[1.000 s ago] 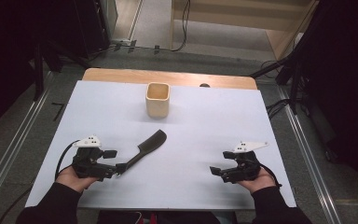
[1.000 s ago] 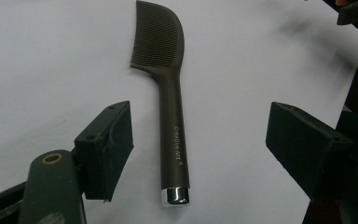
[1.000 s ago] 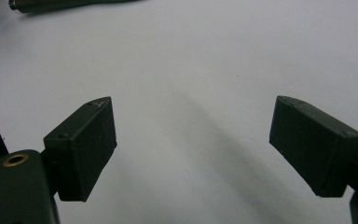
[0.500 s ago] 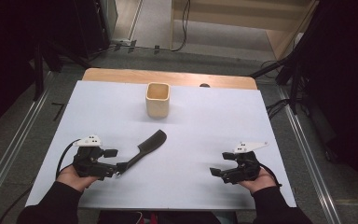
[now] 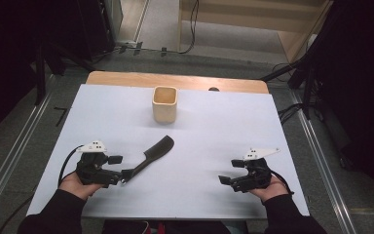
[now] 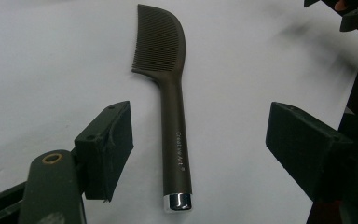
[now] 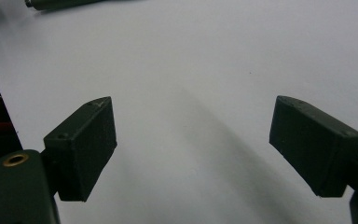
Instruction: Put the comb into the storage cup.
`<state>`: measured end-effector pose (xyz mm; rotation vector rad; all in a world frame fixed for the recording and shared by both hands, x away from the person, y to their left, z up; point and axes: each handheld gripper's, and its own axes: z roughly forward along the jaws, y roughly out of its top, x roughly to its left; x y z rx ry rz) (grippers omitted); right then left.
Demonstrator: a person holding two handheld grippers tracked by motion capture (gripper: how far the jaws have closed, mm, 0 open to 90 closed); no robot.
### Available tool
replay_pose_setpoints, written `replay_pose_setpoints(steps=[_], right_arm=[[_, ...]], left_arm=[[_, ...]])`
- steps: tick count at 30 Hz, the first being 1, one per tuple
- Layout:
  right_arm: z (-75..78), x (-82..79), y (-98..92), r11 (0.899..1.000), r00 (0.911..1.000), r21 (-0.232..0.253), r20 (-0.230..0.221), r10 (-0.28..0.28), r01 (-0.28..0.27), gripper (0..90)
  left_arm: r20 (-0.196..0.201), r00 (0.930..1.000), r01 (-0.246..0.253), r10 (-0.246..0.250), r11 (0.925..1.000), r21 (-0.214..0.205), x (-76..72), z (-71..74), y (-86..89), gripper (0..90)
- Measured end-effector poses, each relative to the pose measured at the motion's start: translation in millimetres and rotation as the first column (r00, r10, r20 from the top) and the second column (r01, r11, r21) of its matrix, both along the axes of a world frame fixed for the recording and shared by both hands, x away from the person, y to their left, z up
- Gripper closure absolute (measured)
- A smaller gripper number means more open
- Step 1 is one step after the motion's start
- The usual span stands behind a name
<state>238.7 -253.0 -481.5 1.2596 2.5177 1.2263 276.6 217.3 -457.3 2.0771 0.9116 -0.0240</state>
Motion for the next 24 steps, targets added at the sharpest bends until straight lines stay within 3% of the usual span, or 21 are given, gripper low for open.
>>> replay_pose_setpoints(steps=[24], right_arm=[[-0.9,0.8,0.1,1.000,0.9999,0.001,-0.010,-0.001,0.001,13.2]], left_arm=[[-0.004,1.0000,0.004,-0.004,1.0000,0.009,0.2,-0.3,-0.5,23.4]])
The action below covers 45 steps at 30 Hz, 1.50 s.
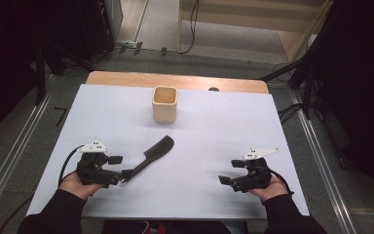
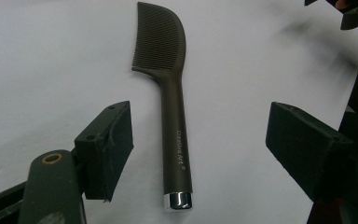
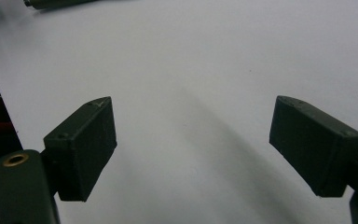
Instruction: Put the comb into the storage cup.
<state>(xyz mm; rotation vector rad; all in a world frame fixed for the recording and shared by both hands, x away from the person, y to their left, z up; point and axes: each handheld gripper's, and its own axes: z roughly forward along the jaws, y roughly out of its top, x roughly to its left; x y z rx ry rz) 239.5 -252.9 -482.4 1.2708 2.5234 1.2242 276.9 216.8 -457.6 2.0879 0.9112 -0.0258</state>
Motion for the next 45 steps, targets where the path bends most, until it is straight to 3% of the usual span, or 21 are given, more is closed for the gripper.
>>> replay_pose_setpoints(steps=[3,16,29,38,45], right_arm=[[-0.1,0.2,0.0,1.000,1.0000,-0.001,-0.001,0.000,0.000,13.2],[-0.3,0.8,-0.3,1.000,1.0000,-0.007,-0.004,-0.003,0.003,13.2],[-0.5,1.1,-0.2,1.000,1.0000,-0.010,-0.005,-0.003,0.003,13.2],[-0.4,1.1,-0.3,1.000,1.0000,-0.012,-0.005,-0.004,0.004,13.1],[-0.1,0.7,-0.5,1.000,1.0000,-0.011,0.000,-0.005,0.005,13.2]], left_arm=[[0.015,0.9999,-0.007,0.007,0.9999,0.015,-0.3,1.3,-0.6,23.5],[0.050,0.9981,-0.036,0.035,0.9993,0.008,7.6,6.8,-9.5,23.5],[0.061,0.9969,-0.051,0.050,0.9986,0.010,16.4,7.2,-22.7,23.5],[0.068,0.9964,-0.055,0.051,0.9967,0.059,17.5,3.9,-28.8,23.4],[0.080,0.9963,-0.038,0.032,0.9970,0.067,16.3,-2.5,-29.5,21.3]])
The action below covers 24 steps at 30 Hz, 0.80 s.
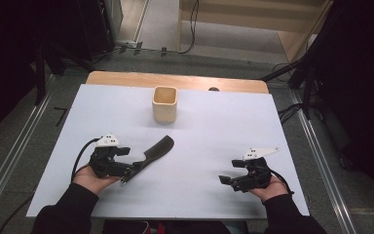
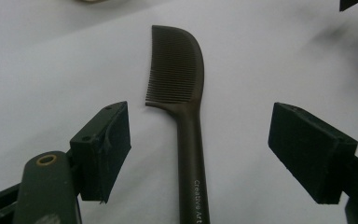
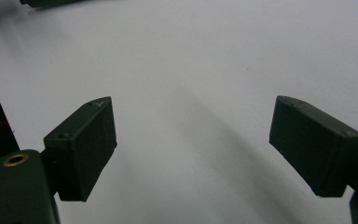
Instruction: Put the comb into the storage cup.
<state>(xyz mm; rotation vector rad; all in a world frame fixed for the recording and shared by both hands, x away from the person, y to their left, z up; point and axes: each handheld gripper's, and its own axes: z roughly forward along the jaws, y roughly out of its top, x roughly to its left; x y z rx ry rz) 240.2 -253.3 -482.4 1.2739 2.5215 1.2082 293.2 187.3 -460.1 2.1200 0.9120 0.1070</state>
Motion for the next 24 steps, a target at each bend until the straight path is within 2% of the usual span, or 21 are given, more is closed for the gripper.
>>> replay_pose_setpoints(steps=[3,10,24], right_arm=[[0.5,-0.2,-0.5,1.000,1.0000,0.004,-0.001,0.000,0.000,13.2],[1.5,0.0,-1.9,1.000,1.0000,0.004,0.003,-0.002,0.002,13.2],[3.2,6.1,3.5,1.000,0.9997,0.001,0.006,0.023,-0.023,13.2]], left_arm=[[-0.019,0.9998,0.001,-0.001,1.0000,-0.007,-0.4,-3.7,-0.2,21.4],[-0.026,0.9997,0.001,-0.001,1.0000,0.007,-2.1,-7.7,-0.4,21.5],[-0.044,0.9989,-0.016,0.019,0.9978,0.064,-10.7,-17.4,3.0,21.9]])
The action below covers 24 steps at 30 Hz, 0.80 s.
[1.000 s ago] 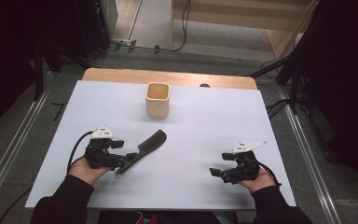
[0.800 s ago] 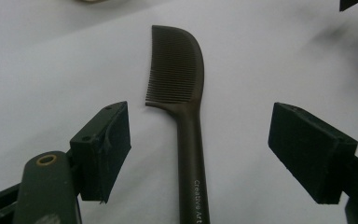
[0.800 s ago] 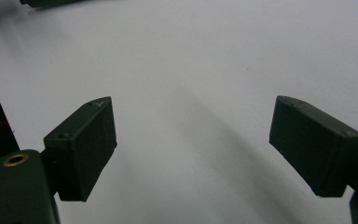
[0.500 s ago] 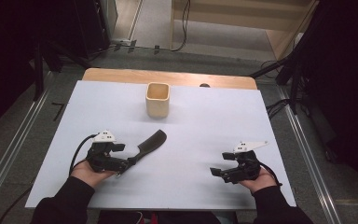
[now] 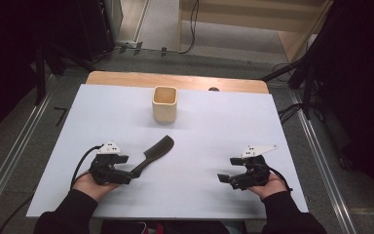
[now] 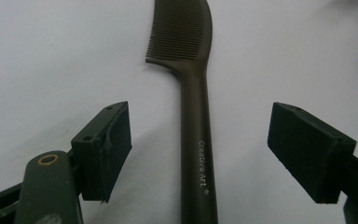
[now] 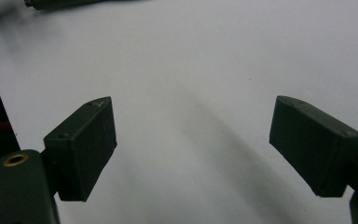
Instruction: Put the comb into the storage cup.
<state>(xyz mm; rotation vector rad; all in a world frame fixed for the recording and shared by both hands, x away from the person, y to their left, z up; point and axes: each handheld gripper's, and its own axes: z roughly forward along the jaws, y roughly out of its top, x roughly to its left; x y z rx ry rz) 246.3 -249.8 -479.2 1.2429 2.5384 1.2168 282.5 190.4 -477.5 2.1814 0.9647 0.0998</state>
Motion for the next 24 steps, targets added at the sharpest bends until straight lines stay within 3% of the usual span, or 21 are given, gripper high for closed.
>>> replay_pose_setpoints(steps=[5,16,20,24], right_arm=[[0.0,2.3,2.3,1.000,1.0000,0.000,-0.002,0.009,-0.009,13.2],[-0.7,4.2,4.1,1.000,0.9999,-0.008,-0.011,0.008,-0.008,13.2],[-0.9,4.5,3.8,1.000,0.9999,-0.006,-0.012,0.005,-0.005,13.2],[-1.1,4.4,4.4,1.000,0.9998,-0.007,-0.015,0.011,-0.011,13.1]], left_arm=[[-0.005,1.0000,-0.004,0.004,0.9999,0.012,-0.8,-3.5,0.4,21.9],[-0.015,0.9999,0.003,-0.001,0.9968,0.080,-0.5,-14.1,-1.6,23.7],[0.001,1.0000,-0.007,0.007,0.9961,0.088,-2.1,-15.6,-4.3,23.6],[0.034,0.9994,0.001,-0.005,0.9927,0.120,-5.4,-16.8,-6.9,23.6]])
